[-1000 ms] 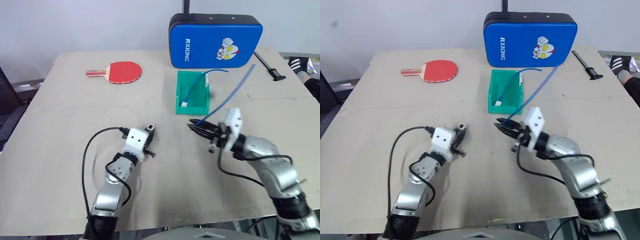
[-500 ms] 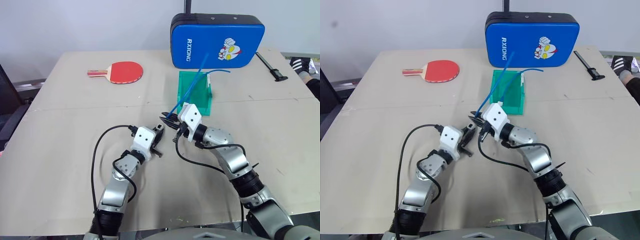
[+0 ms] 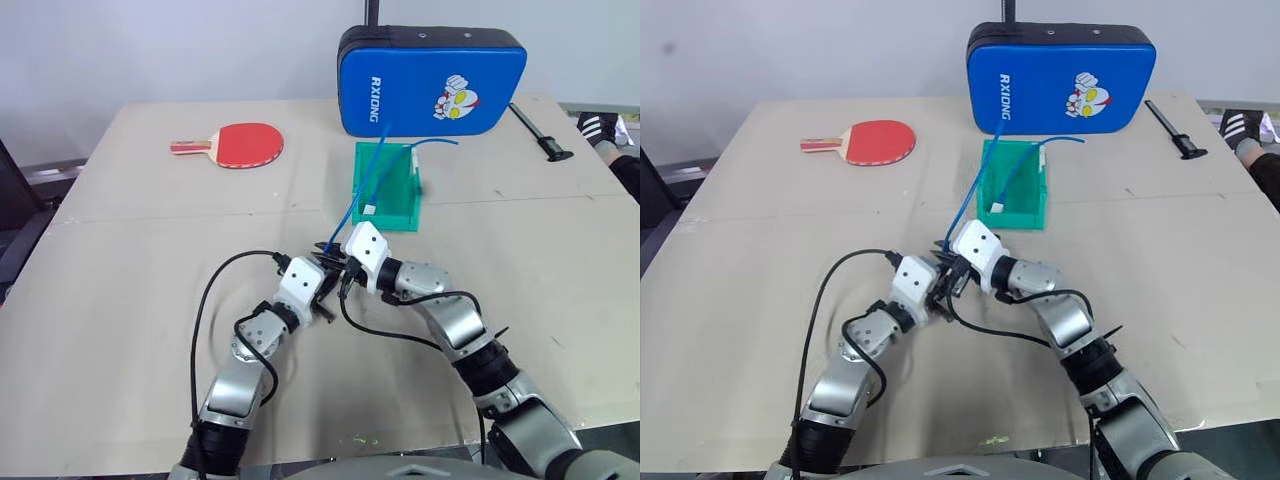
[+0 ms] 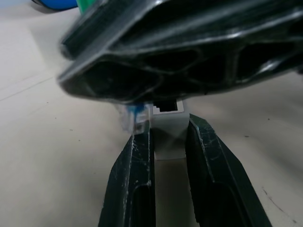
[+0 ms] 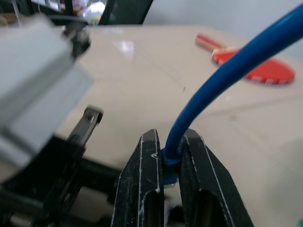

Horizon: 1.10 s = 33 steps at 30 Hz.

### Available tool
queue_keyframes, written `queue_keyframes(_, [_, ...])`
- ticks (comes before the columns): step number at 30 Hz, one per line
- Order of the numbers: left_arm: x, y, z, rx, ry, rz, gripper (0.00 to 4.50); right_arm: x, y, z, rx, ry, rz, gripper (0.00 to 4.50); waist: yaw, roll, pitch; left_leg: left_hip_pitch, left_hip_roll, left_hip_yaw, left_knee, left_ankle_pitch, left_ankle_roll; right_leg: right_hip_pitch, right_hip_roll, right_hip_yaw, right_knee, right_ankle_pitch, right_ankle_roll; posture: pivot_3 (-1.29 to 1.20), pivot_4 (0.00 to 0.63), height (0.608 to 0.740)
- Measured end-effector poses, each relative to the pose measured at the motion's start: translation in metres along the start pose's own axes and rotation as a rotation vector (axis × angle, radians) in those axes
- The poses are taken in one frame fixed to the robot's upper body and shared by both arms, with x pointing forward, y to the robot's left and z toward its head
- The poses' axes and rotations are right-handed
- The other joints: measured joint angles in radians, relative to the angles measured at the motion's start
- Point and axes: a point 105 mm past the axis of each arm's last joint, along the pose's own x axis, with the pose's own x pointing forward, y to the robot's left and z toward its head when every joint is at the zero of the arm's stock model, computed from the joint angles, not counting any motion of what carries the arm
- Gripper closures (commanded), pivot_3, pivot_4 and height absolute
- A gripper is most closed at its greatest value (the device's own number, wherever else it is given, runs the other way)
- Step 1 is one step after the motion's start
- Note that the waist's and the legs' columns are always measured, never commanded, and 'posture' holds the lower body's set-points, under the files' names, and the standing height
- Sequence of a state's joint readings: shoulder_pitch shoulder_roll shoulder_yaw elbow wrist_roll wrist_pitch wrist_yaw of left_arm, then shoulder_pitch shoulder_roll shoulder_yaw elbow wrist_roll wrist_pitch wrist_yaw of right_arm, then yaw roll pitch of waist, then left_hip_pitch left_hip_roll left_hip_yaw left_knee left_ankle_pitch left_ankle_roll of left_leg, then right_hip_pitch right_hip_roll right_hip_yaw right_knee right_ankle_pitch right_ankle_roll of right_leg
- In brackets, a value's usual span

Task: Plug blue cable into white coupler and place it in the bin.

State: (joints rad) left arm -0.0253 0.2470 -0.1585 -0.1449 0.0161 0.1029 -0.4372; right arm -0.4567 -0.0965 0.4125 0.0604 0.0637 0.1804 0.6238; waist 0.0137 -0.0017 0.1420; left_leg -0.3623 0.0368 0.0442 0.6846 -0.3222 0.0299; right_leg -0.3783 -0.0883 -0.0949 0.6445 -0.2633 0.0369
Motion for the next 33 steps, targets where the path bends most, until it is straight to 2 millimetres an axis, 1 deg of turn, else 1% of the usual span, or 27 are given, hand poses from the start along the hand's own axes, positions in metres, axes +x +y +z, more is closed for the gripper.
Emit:
queue_keyframes(6, [-0.001,-0.002,-0.001,-0.005,0.002,-0.002,4.18,-0.009,-0.003,0.0,0.046,-0.01,-0.058,4.5,0.001,0.0,0.0,-0.001,0.0,0.0,0.0,0.0,0.0,0.0,0.0,0.0,-0.001,0.0,0.0,0.0,0.15,0.74])
queue_keyframes(8, [0.001,-0.003,0.001,-0.003,-0.006,-0.008,4.18,-0.018,-0.009,0.004,0.058,-0.021,-0.101,4.5,0.002,0.0,0.0,-0.001,0.0,0.0,0.0,0.0,0.0,0.0,-0.001,0.0,-0.001,0.0,0.0,0.0,0.15,0.74])
queue_keyframes(12, [0.004,-0.008,0.003,-0.033,-0.02,-0.027,4.18,-0.027,-0.015,0.01,0.064,-0.035,-0.148,4.5,0.002,0.0,0.0,-0.001,0.0,0.0,0.0,0.0,0.0,0.0,-0.001,0.0,-0.001,0.0,0.0,0.0,0.15,0.74])
queue_keyframes(15, [0.008,-0.017,0.004,-0.051,-0.029,-0.067,4.18,-0.03,-0.014,0.013,0.075,-0.021,-0.168,4.5,0.001,0.0,0.0,-0.001,0.0,0.0,0.0,0.0,0.0,0.0,0.0,0.0,-0.001,0.0,0.0,0.0,0.15,0.74])
queue_keyframes(17, [0.008,-0.021,0.004,-0.059,-0.032,-0.086,4.18,-0.031,-0.013,0.007,0.093,0.006,-0.178,4.5,0.001,0.0,0.0,-0.001,0.0,-0.001,0.0,0.0,0.001,0.0,0.0,0.0,-0.001,0.0,0.0,0.0,0.15,0.74])
queue_keyframes(20, [0.008,-0.021,0.004,-0.061,-0.033,-0.089,4.18,-0.031,-0.011,0.0,0.113,0.043,-0.18,4.5,0.0,0.0,0.0,-0.001,0.0,-0.001,0.0,-0.001,0.001,0.0,0.0,0.0,-0.001,0.0,0.0,0.0,0.15,0.74])
queue_keyframes(26, [0.008,-0.022,0.004,-0.063,-0.032,-0.091,4.18,-0.034,-0.004,-0.001,0.115,0.065,-0.173,4.5,0.001,0.0,0.0,-0.001,0.0,-0.001,0.0,-0.001,0.002,0.0,0.0,0.0,-0.001,0.0,0.0,0.0,0.15,0.74])
queue_keyframes(33, [0.008,-0.022,0.004,-0.063,-0.03,-0.09,4.18,-0.039,-0.003,0.001,0.112,0.081,-0.187,4.5,0.001,0.0,0.0,-0.001,0.0,-0.001,0.0,-0.002,0.004,0.0,0.0,0.0,-0.001,0.0,0.0,0.0,0.15,0.74])
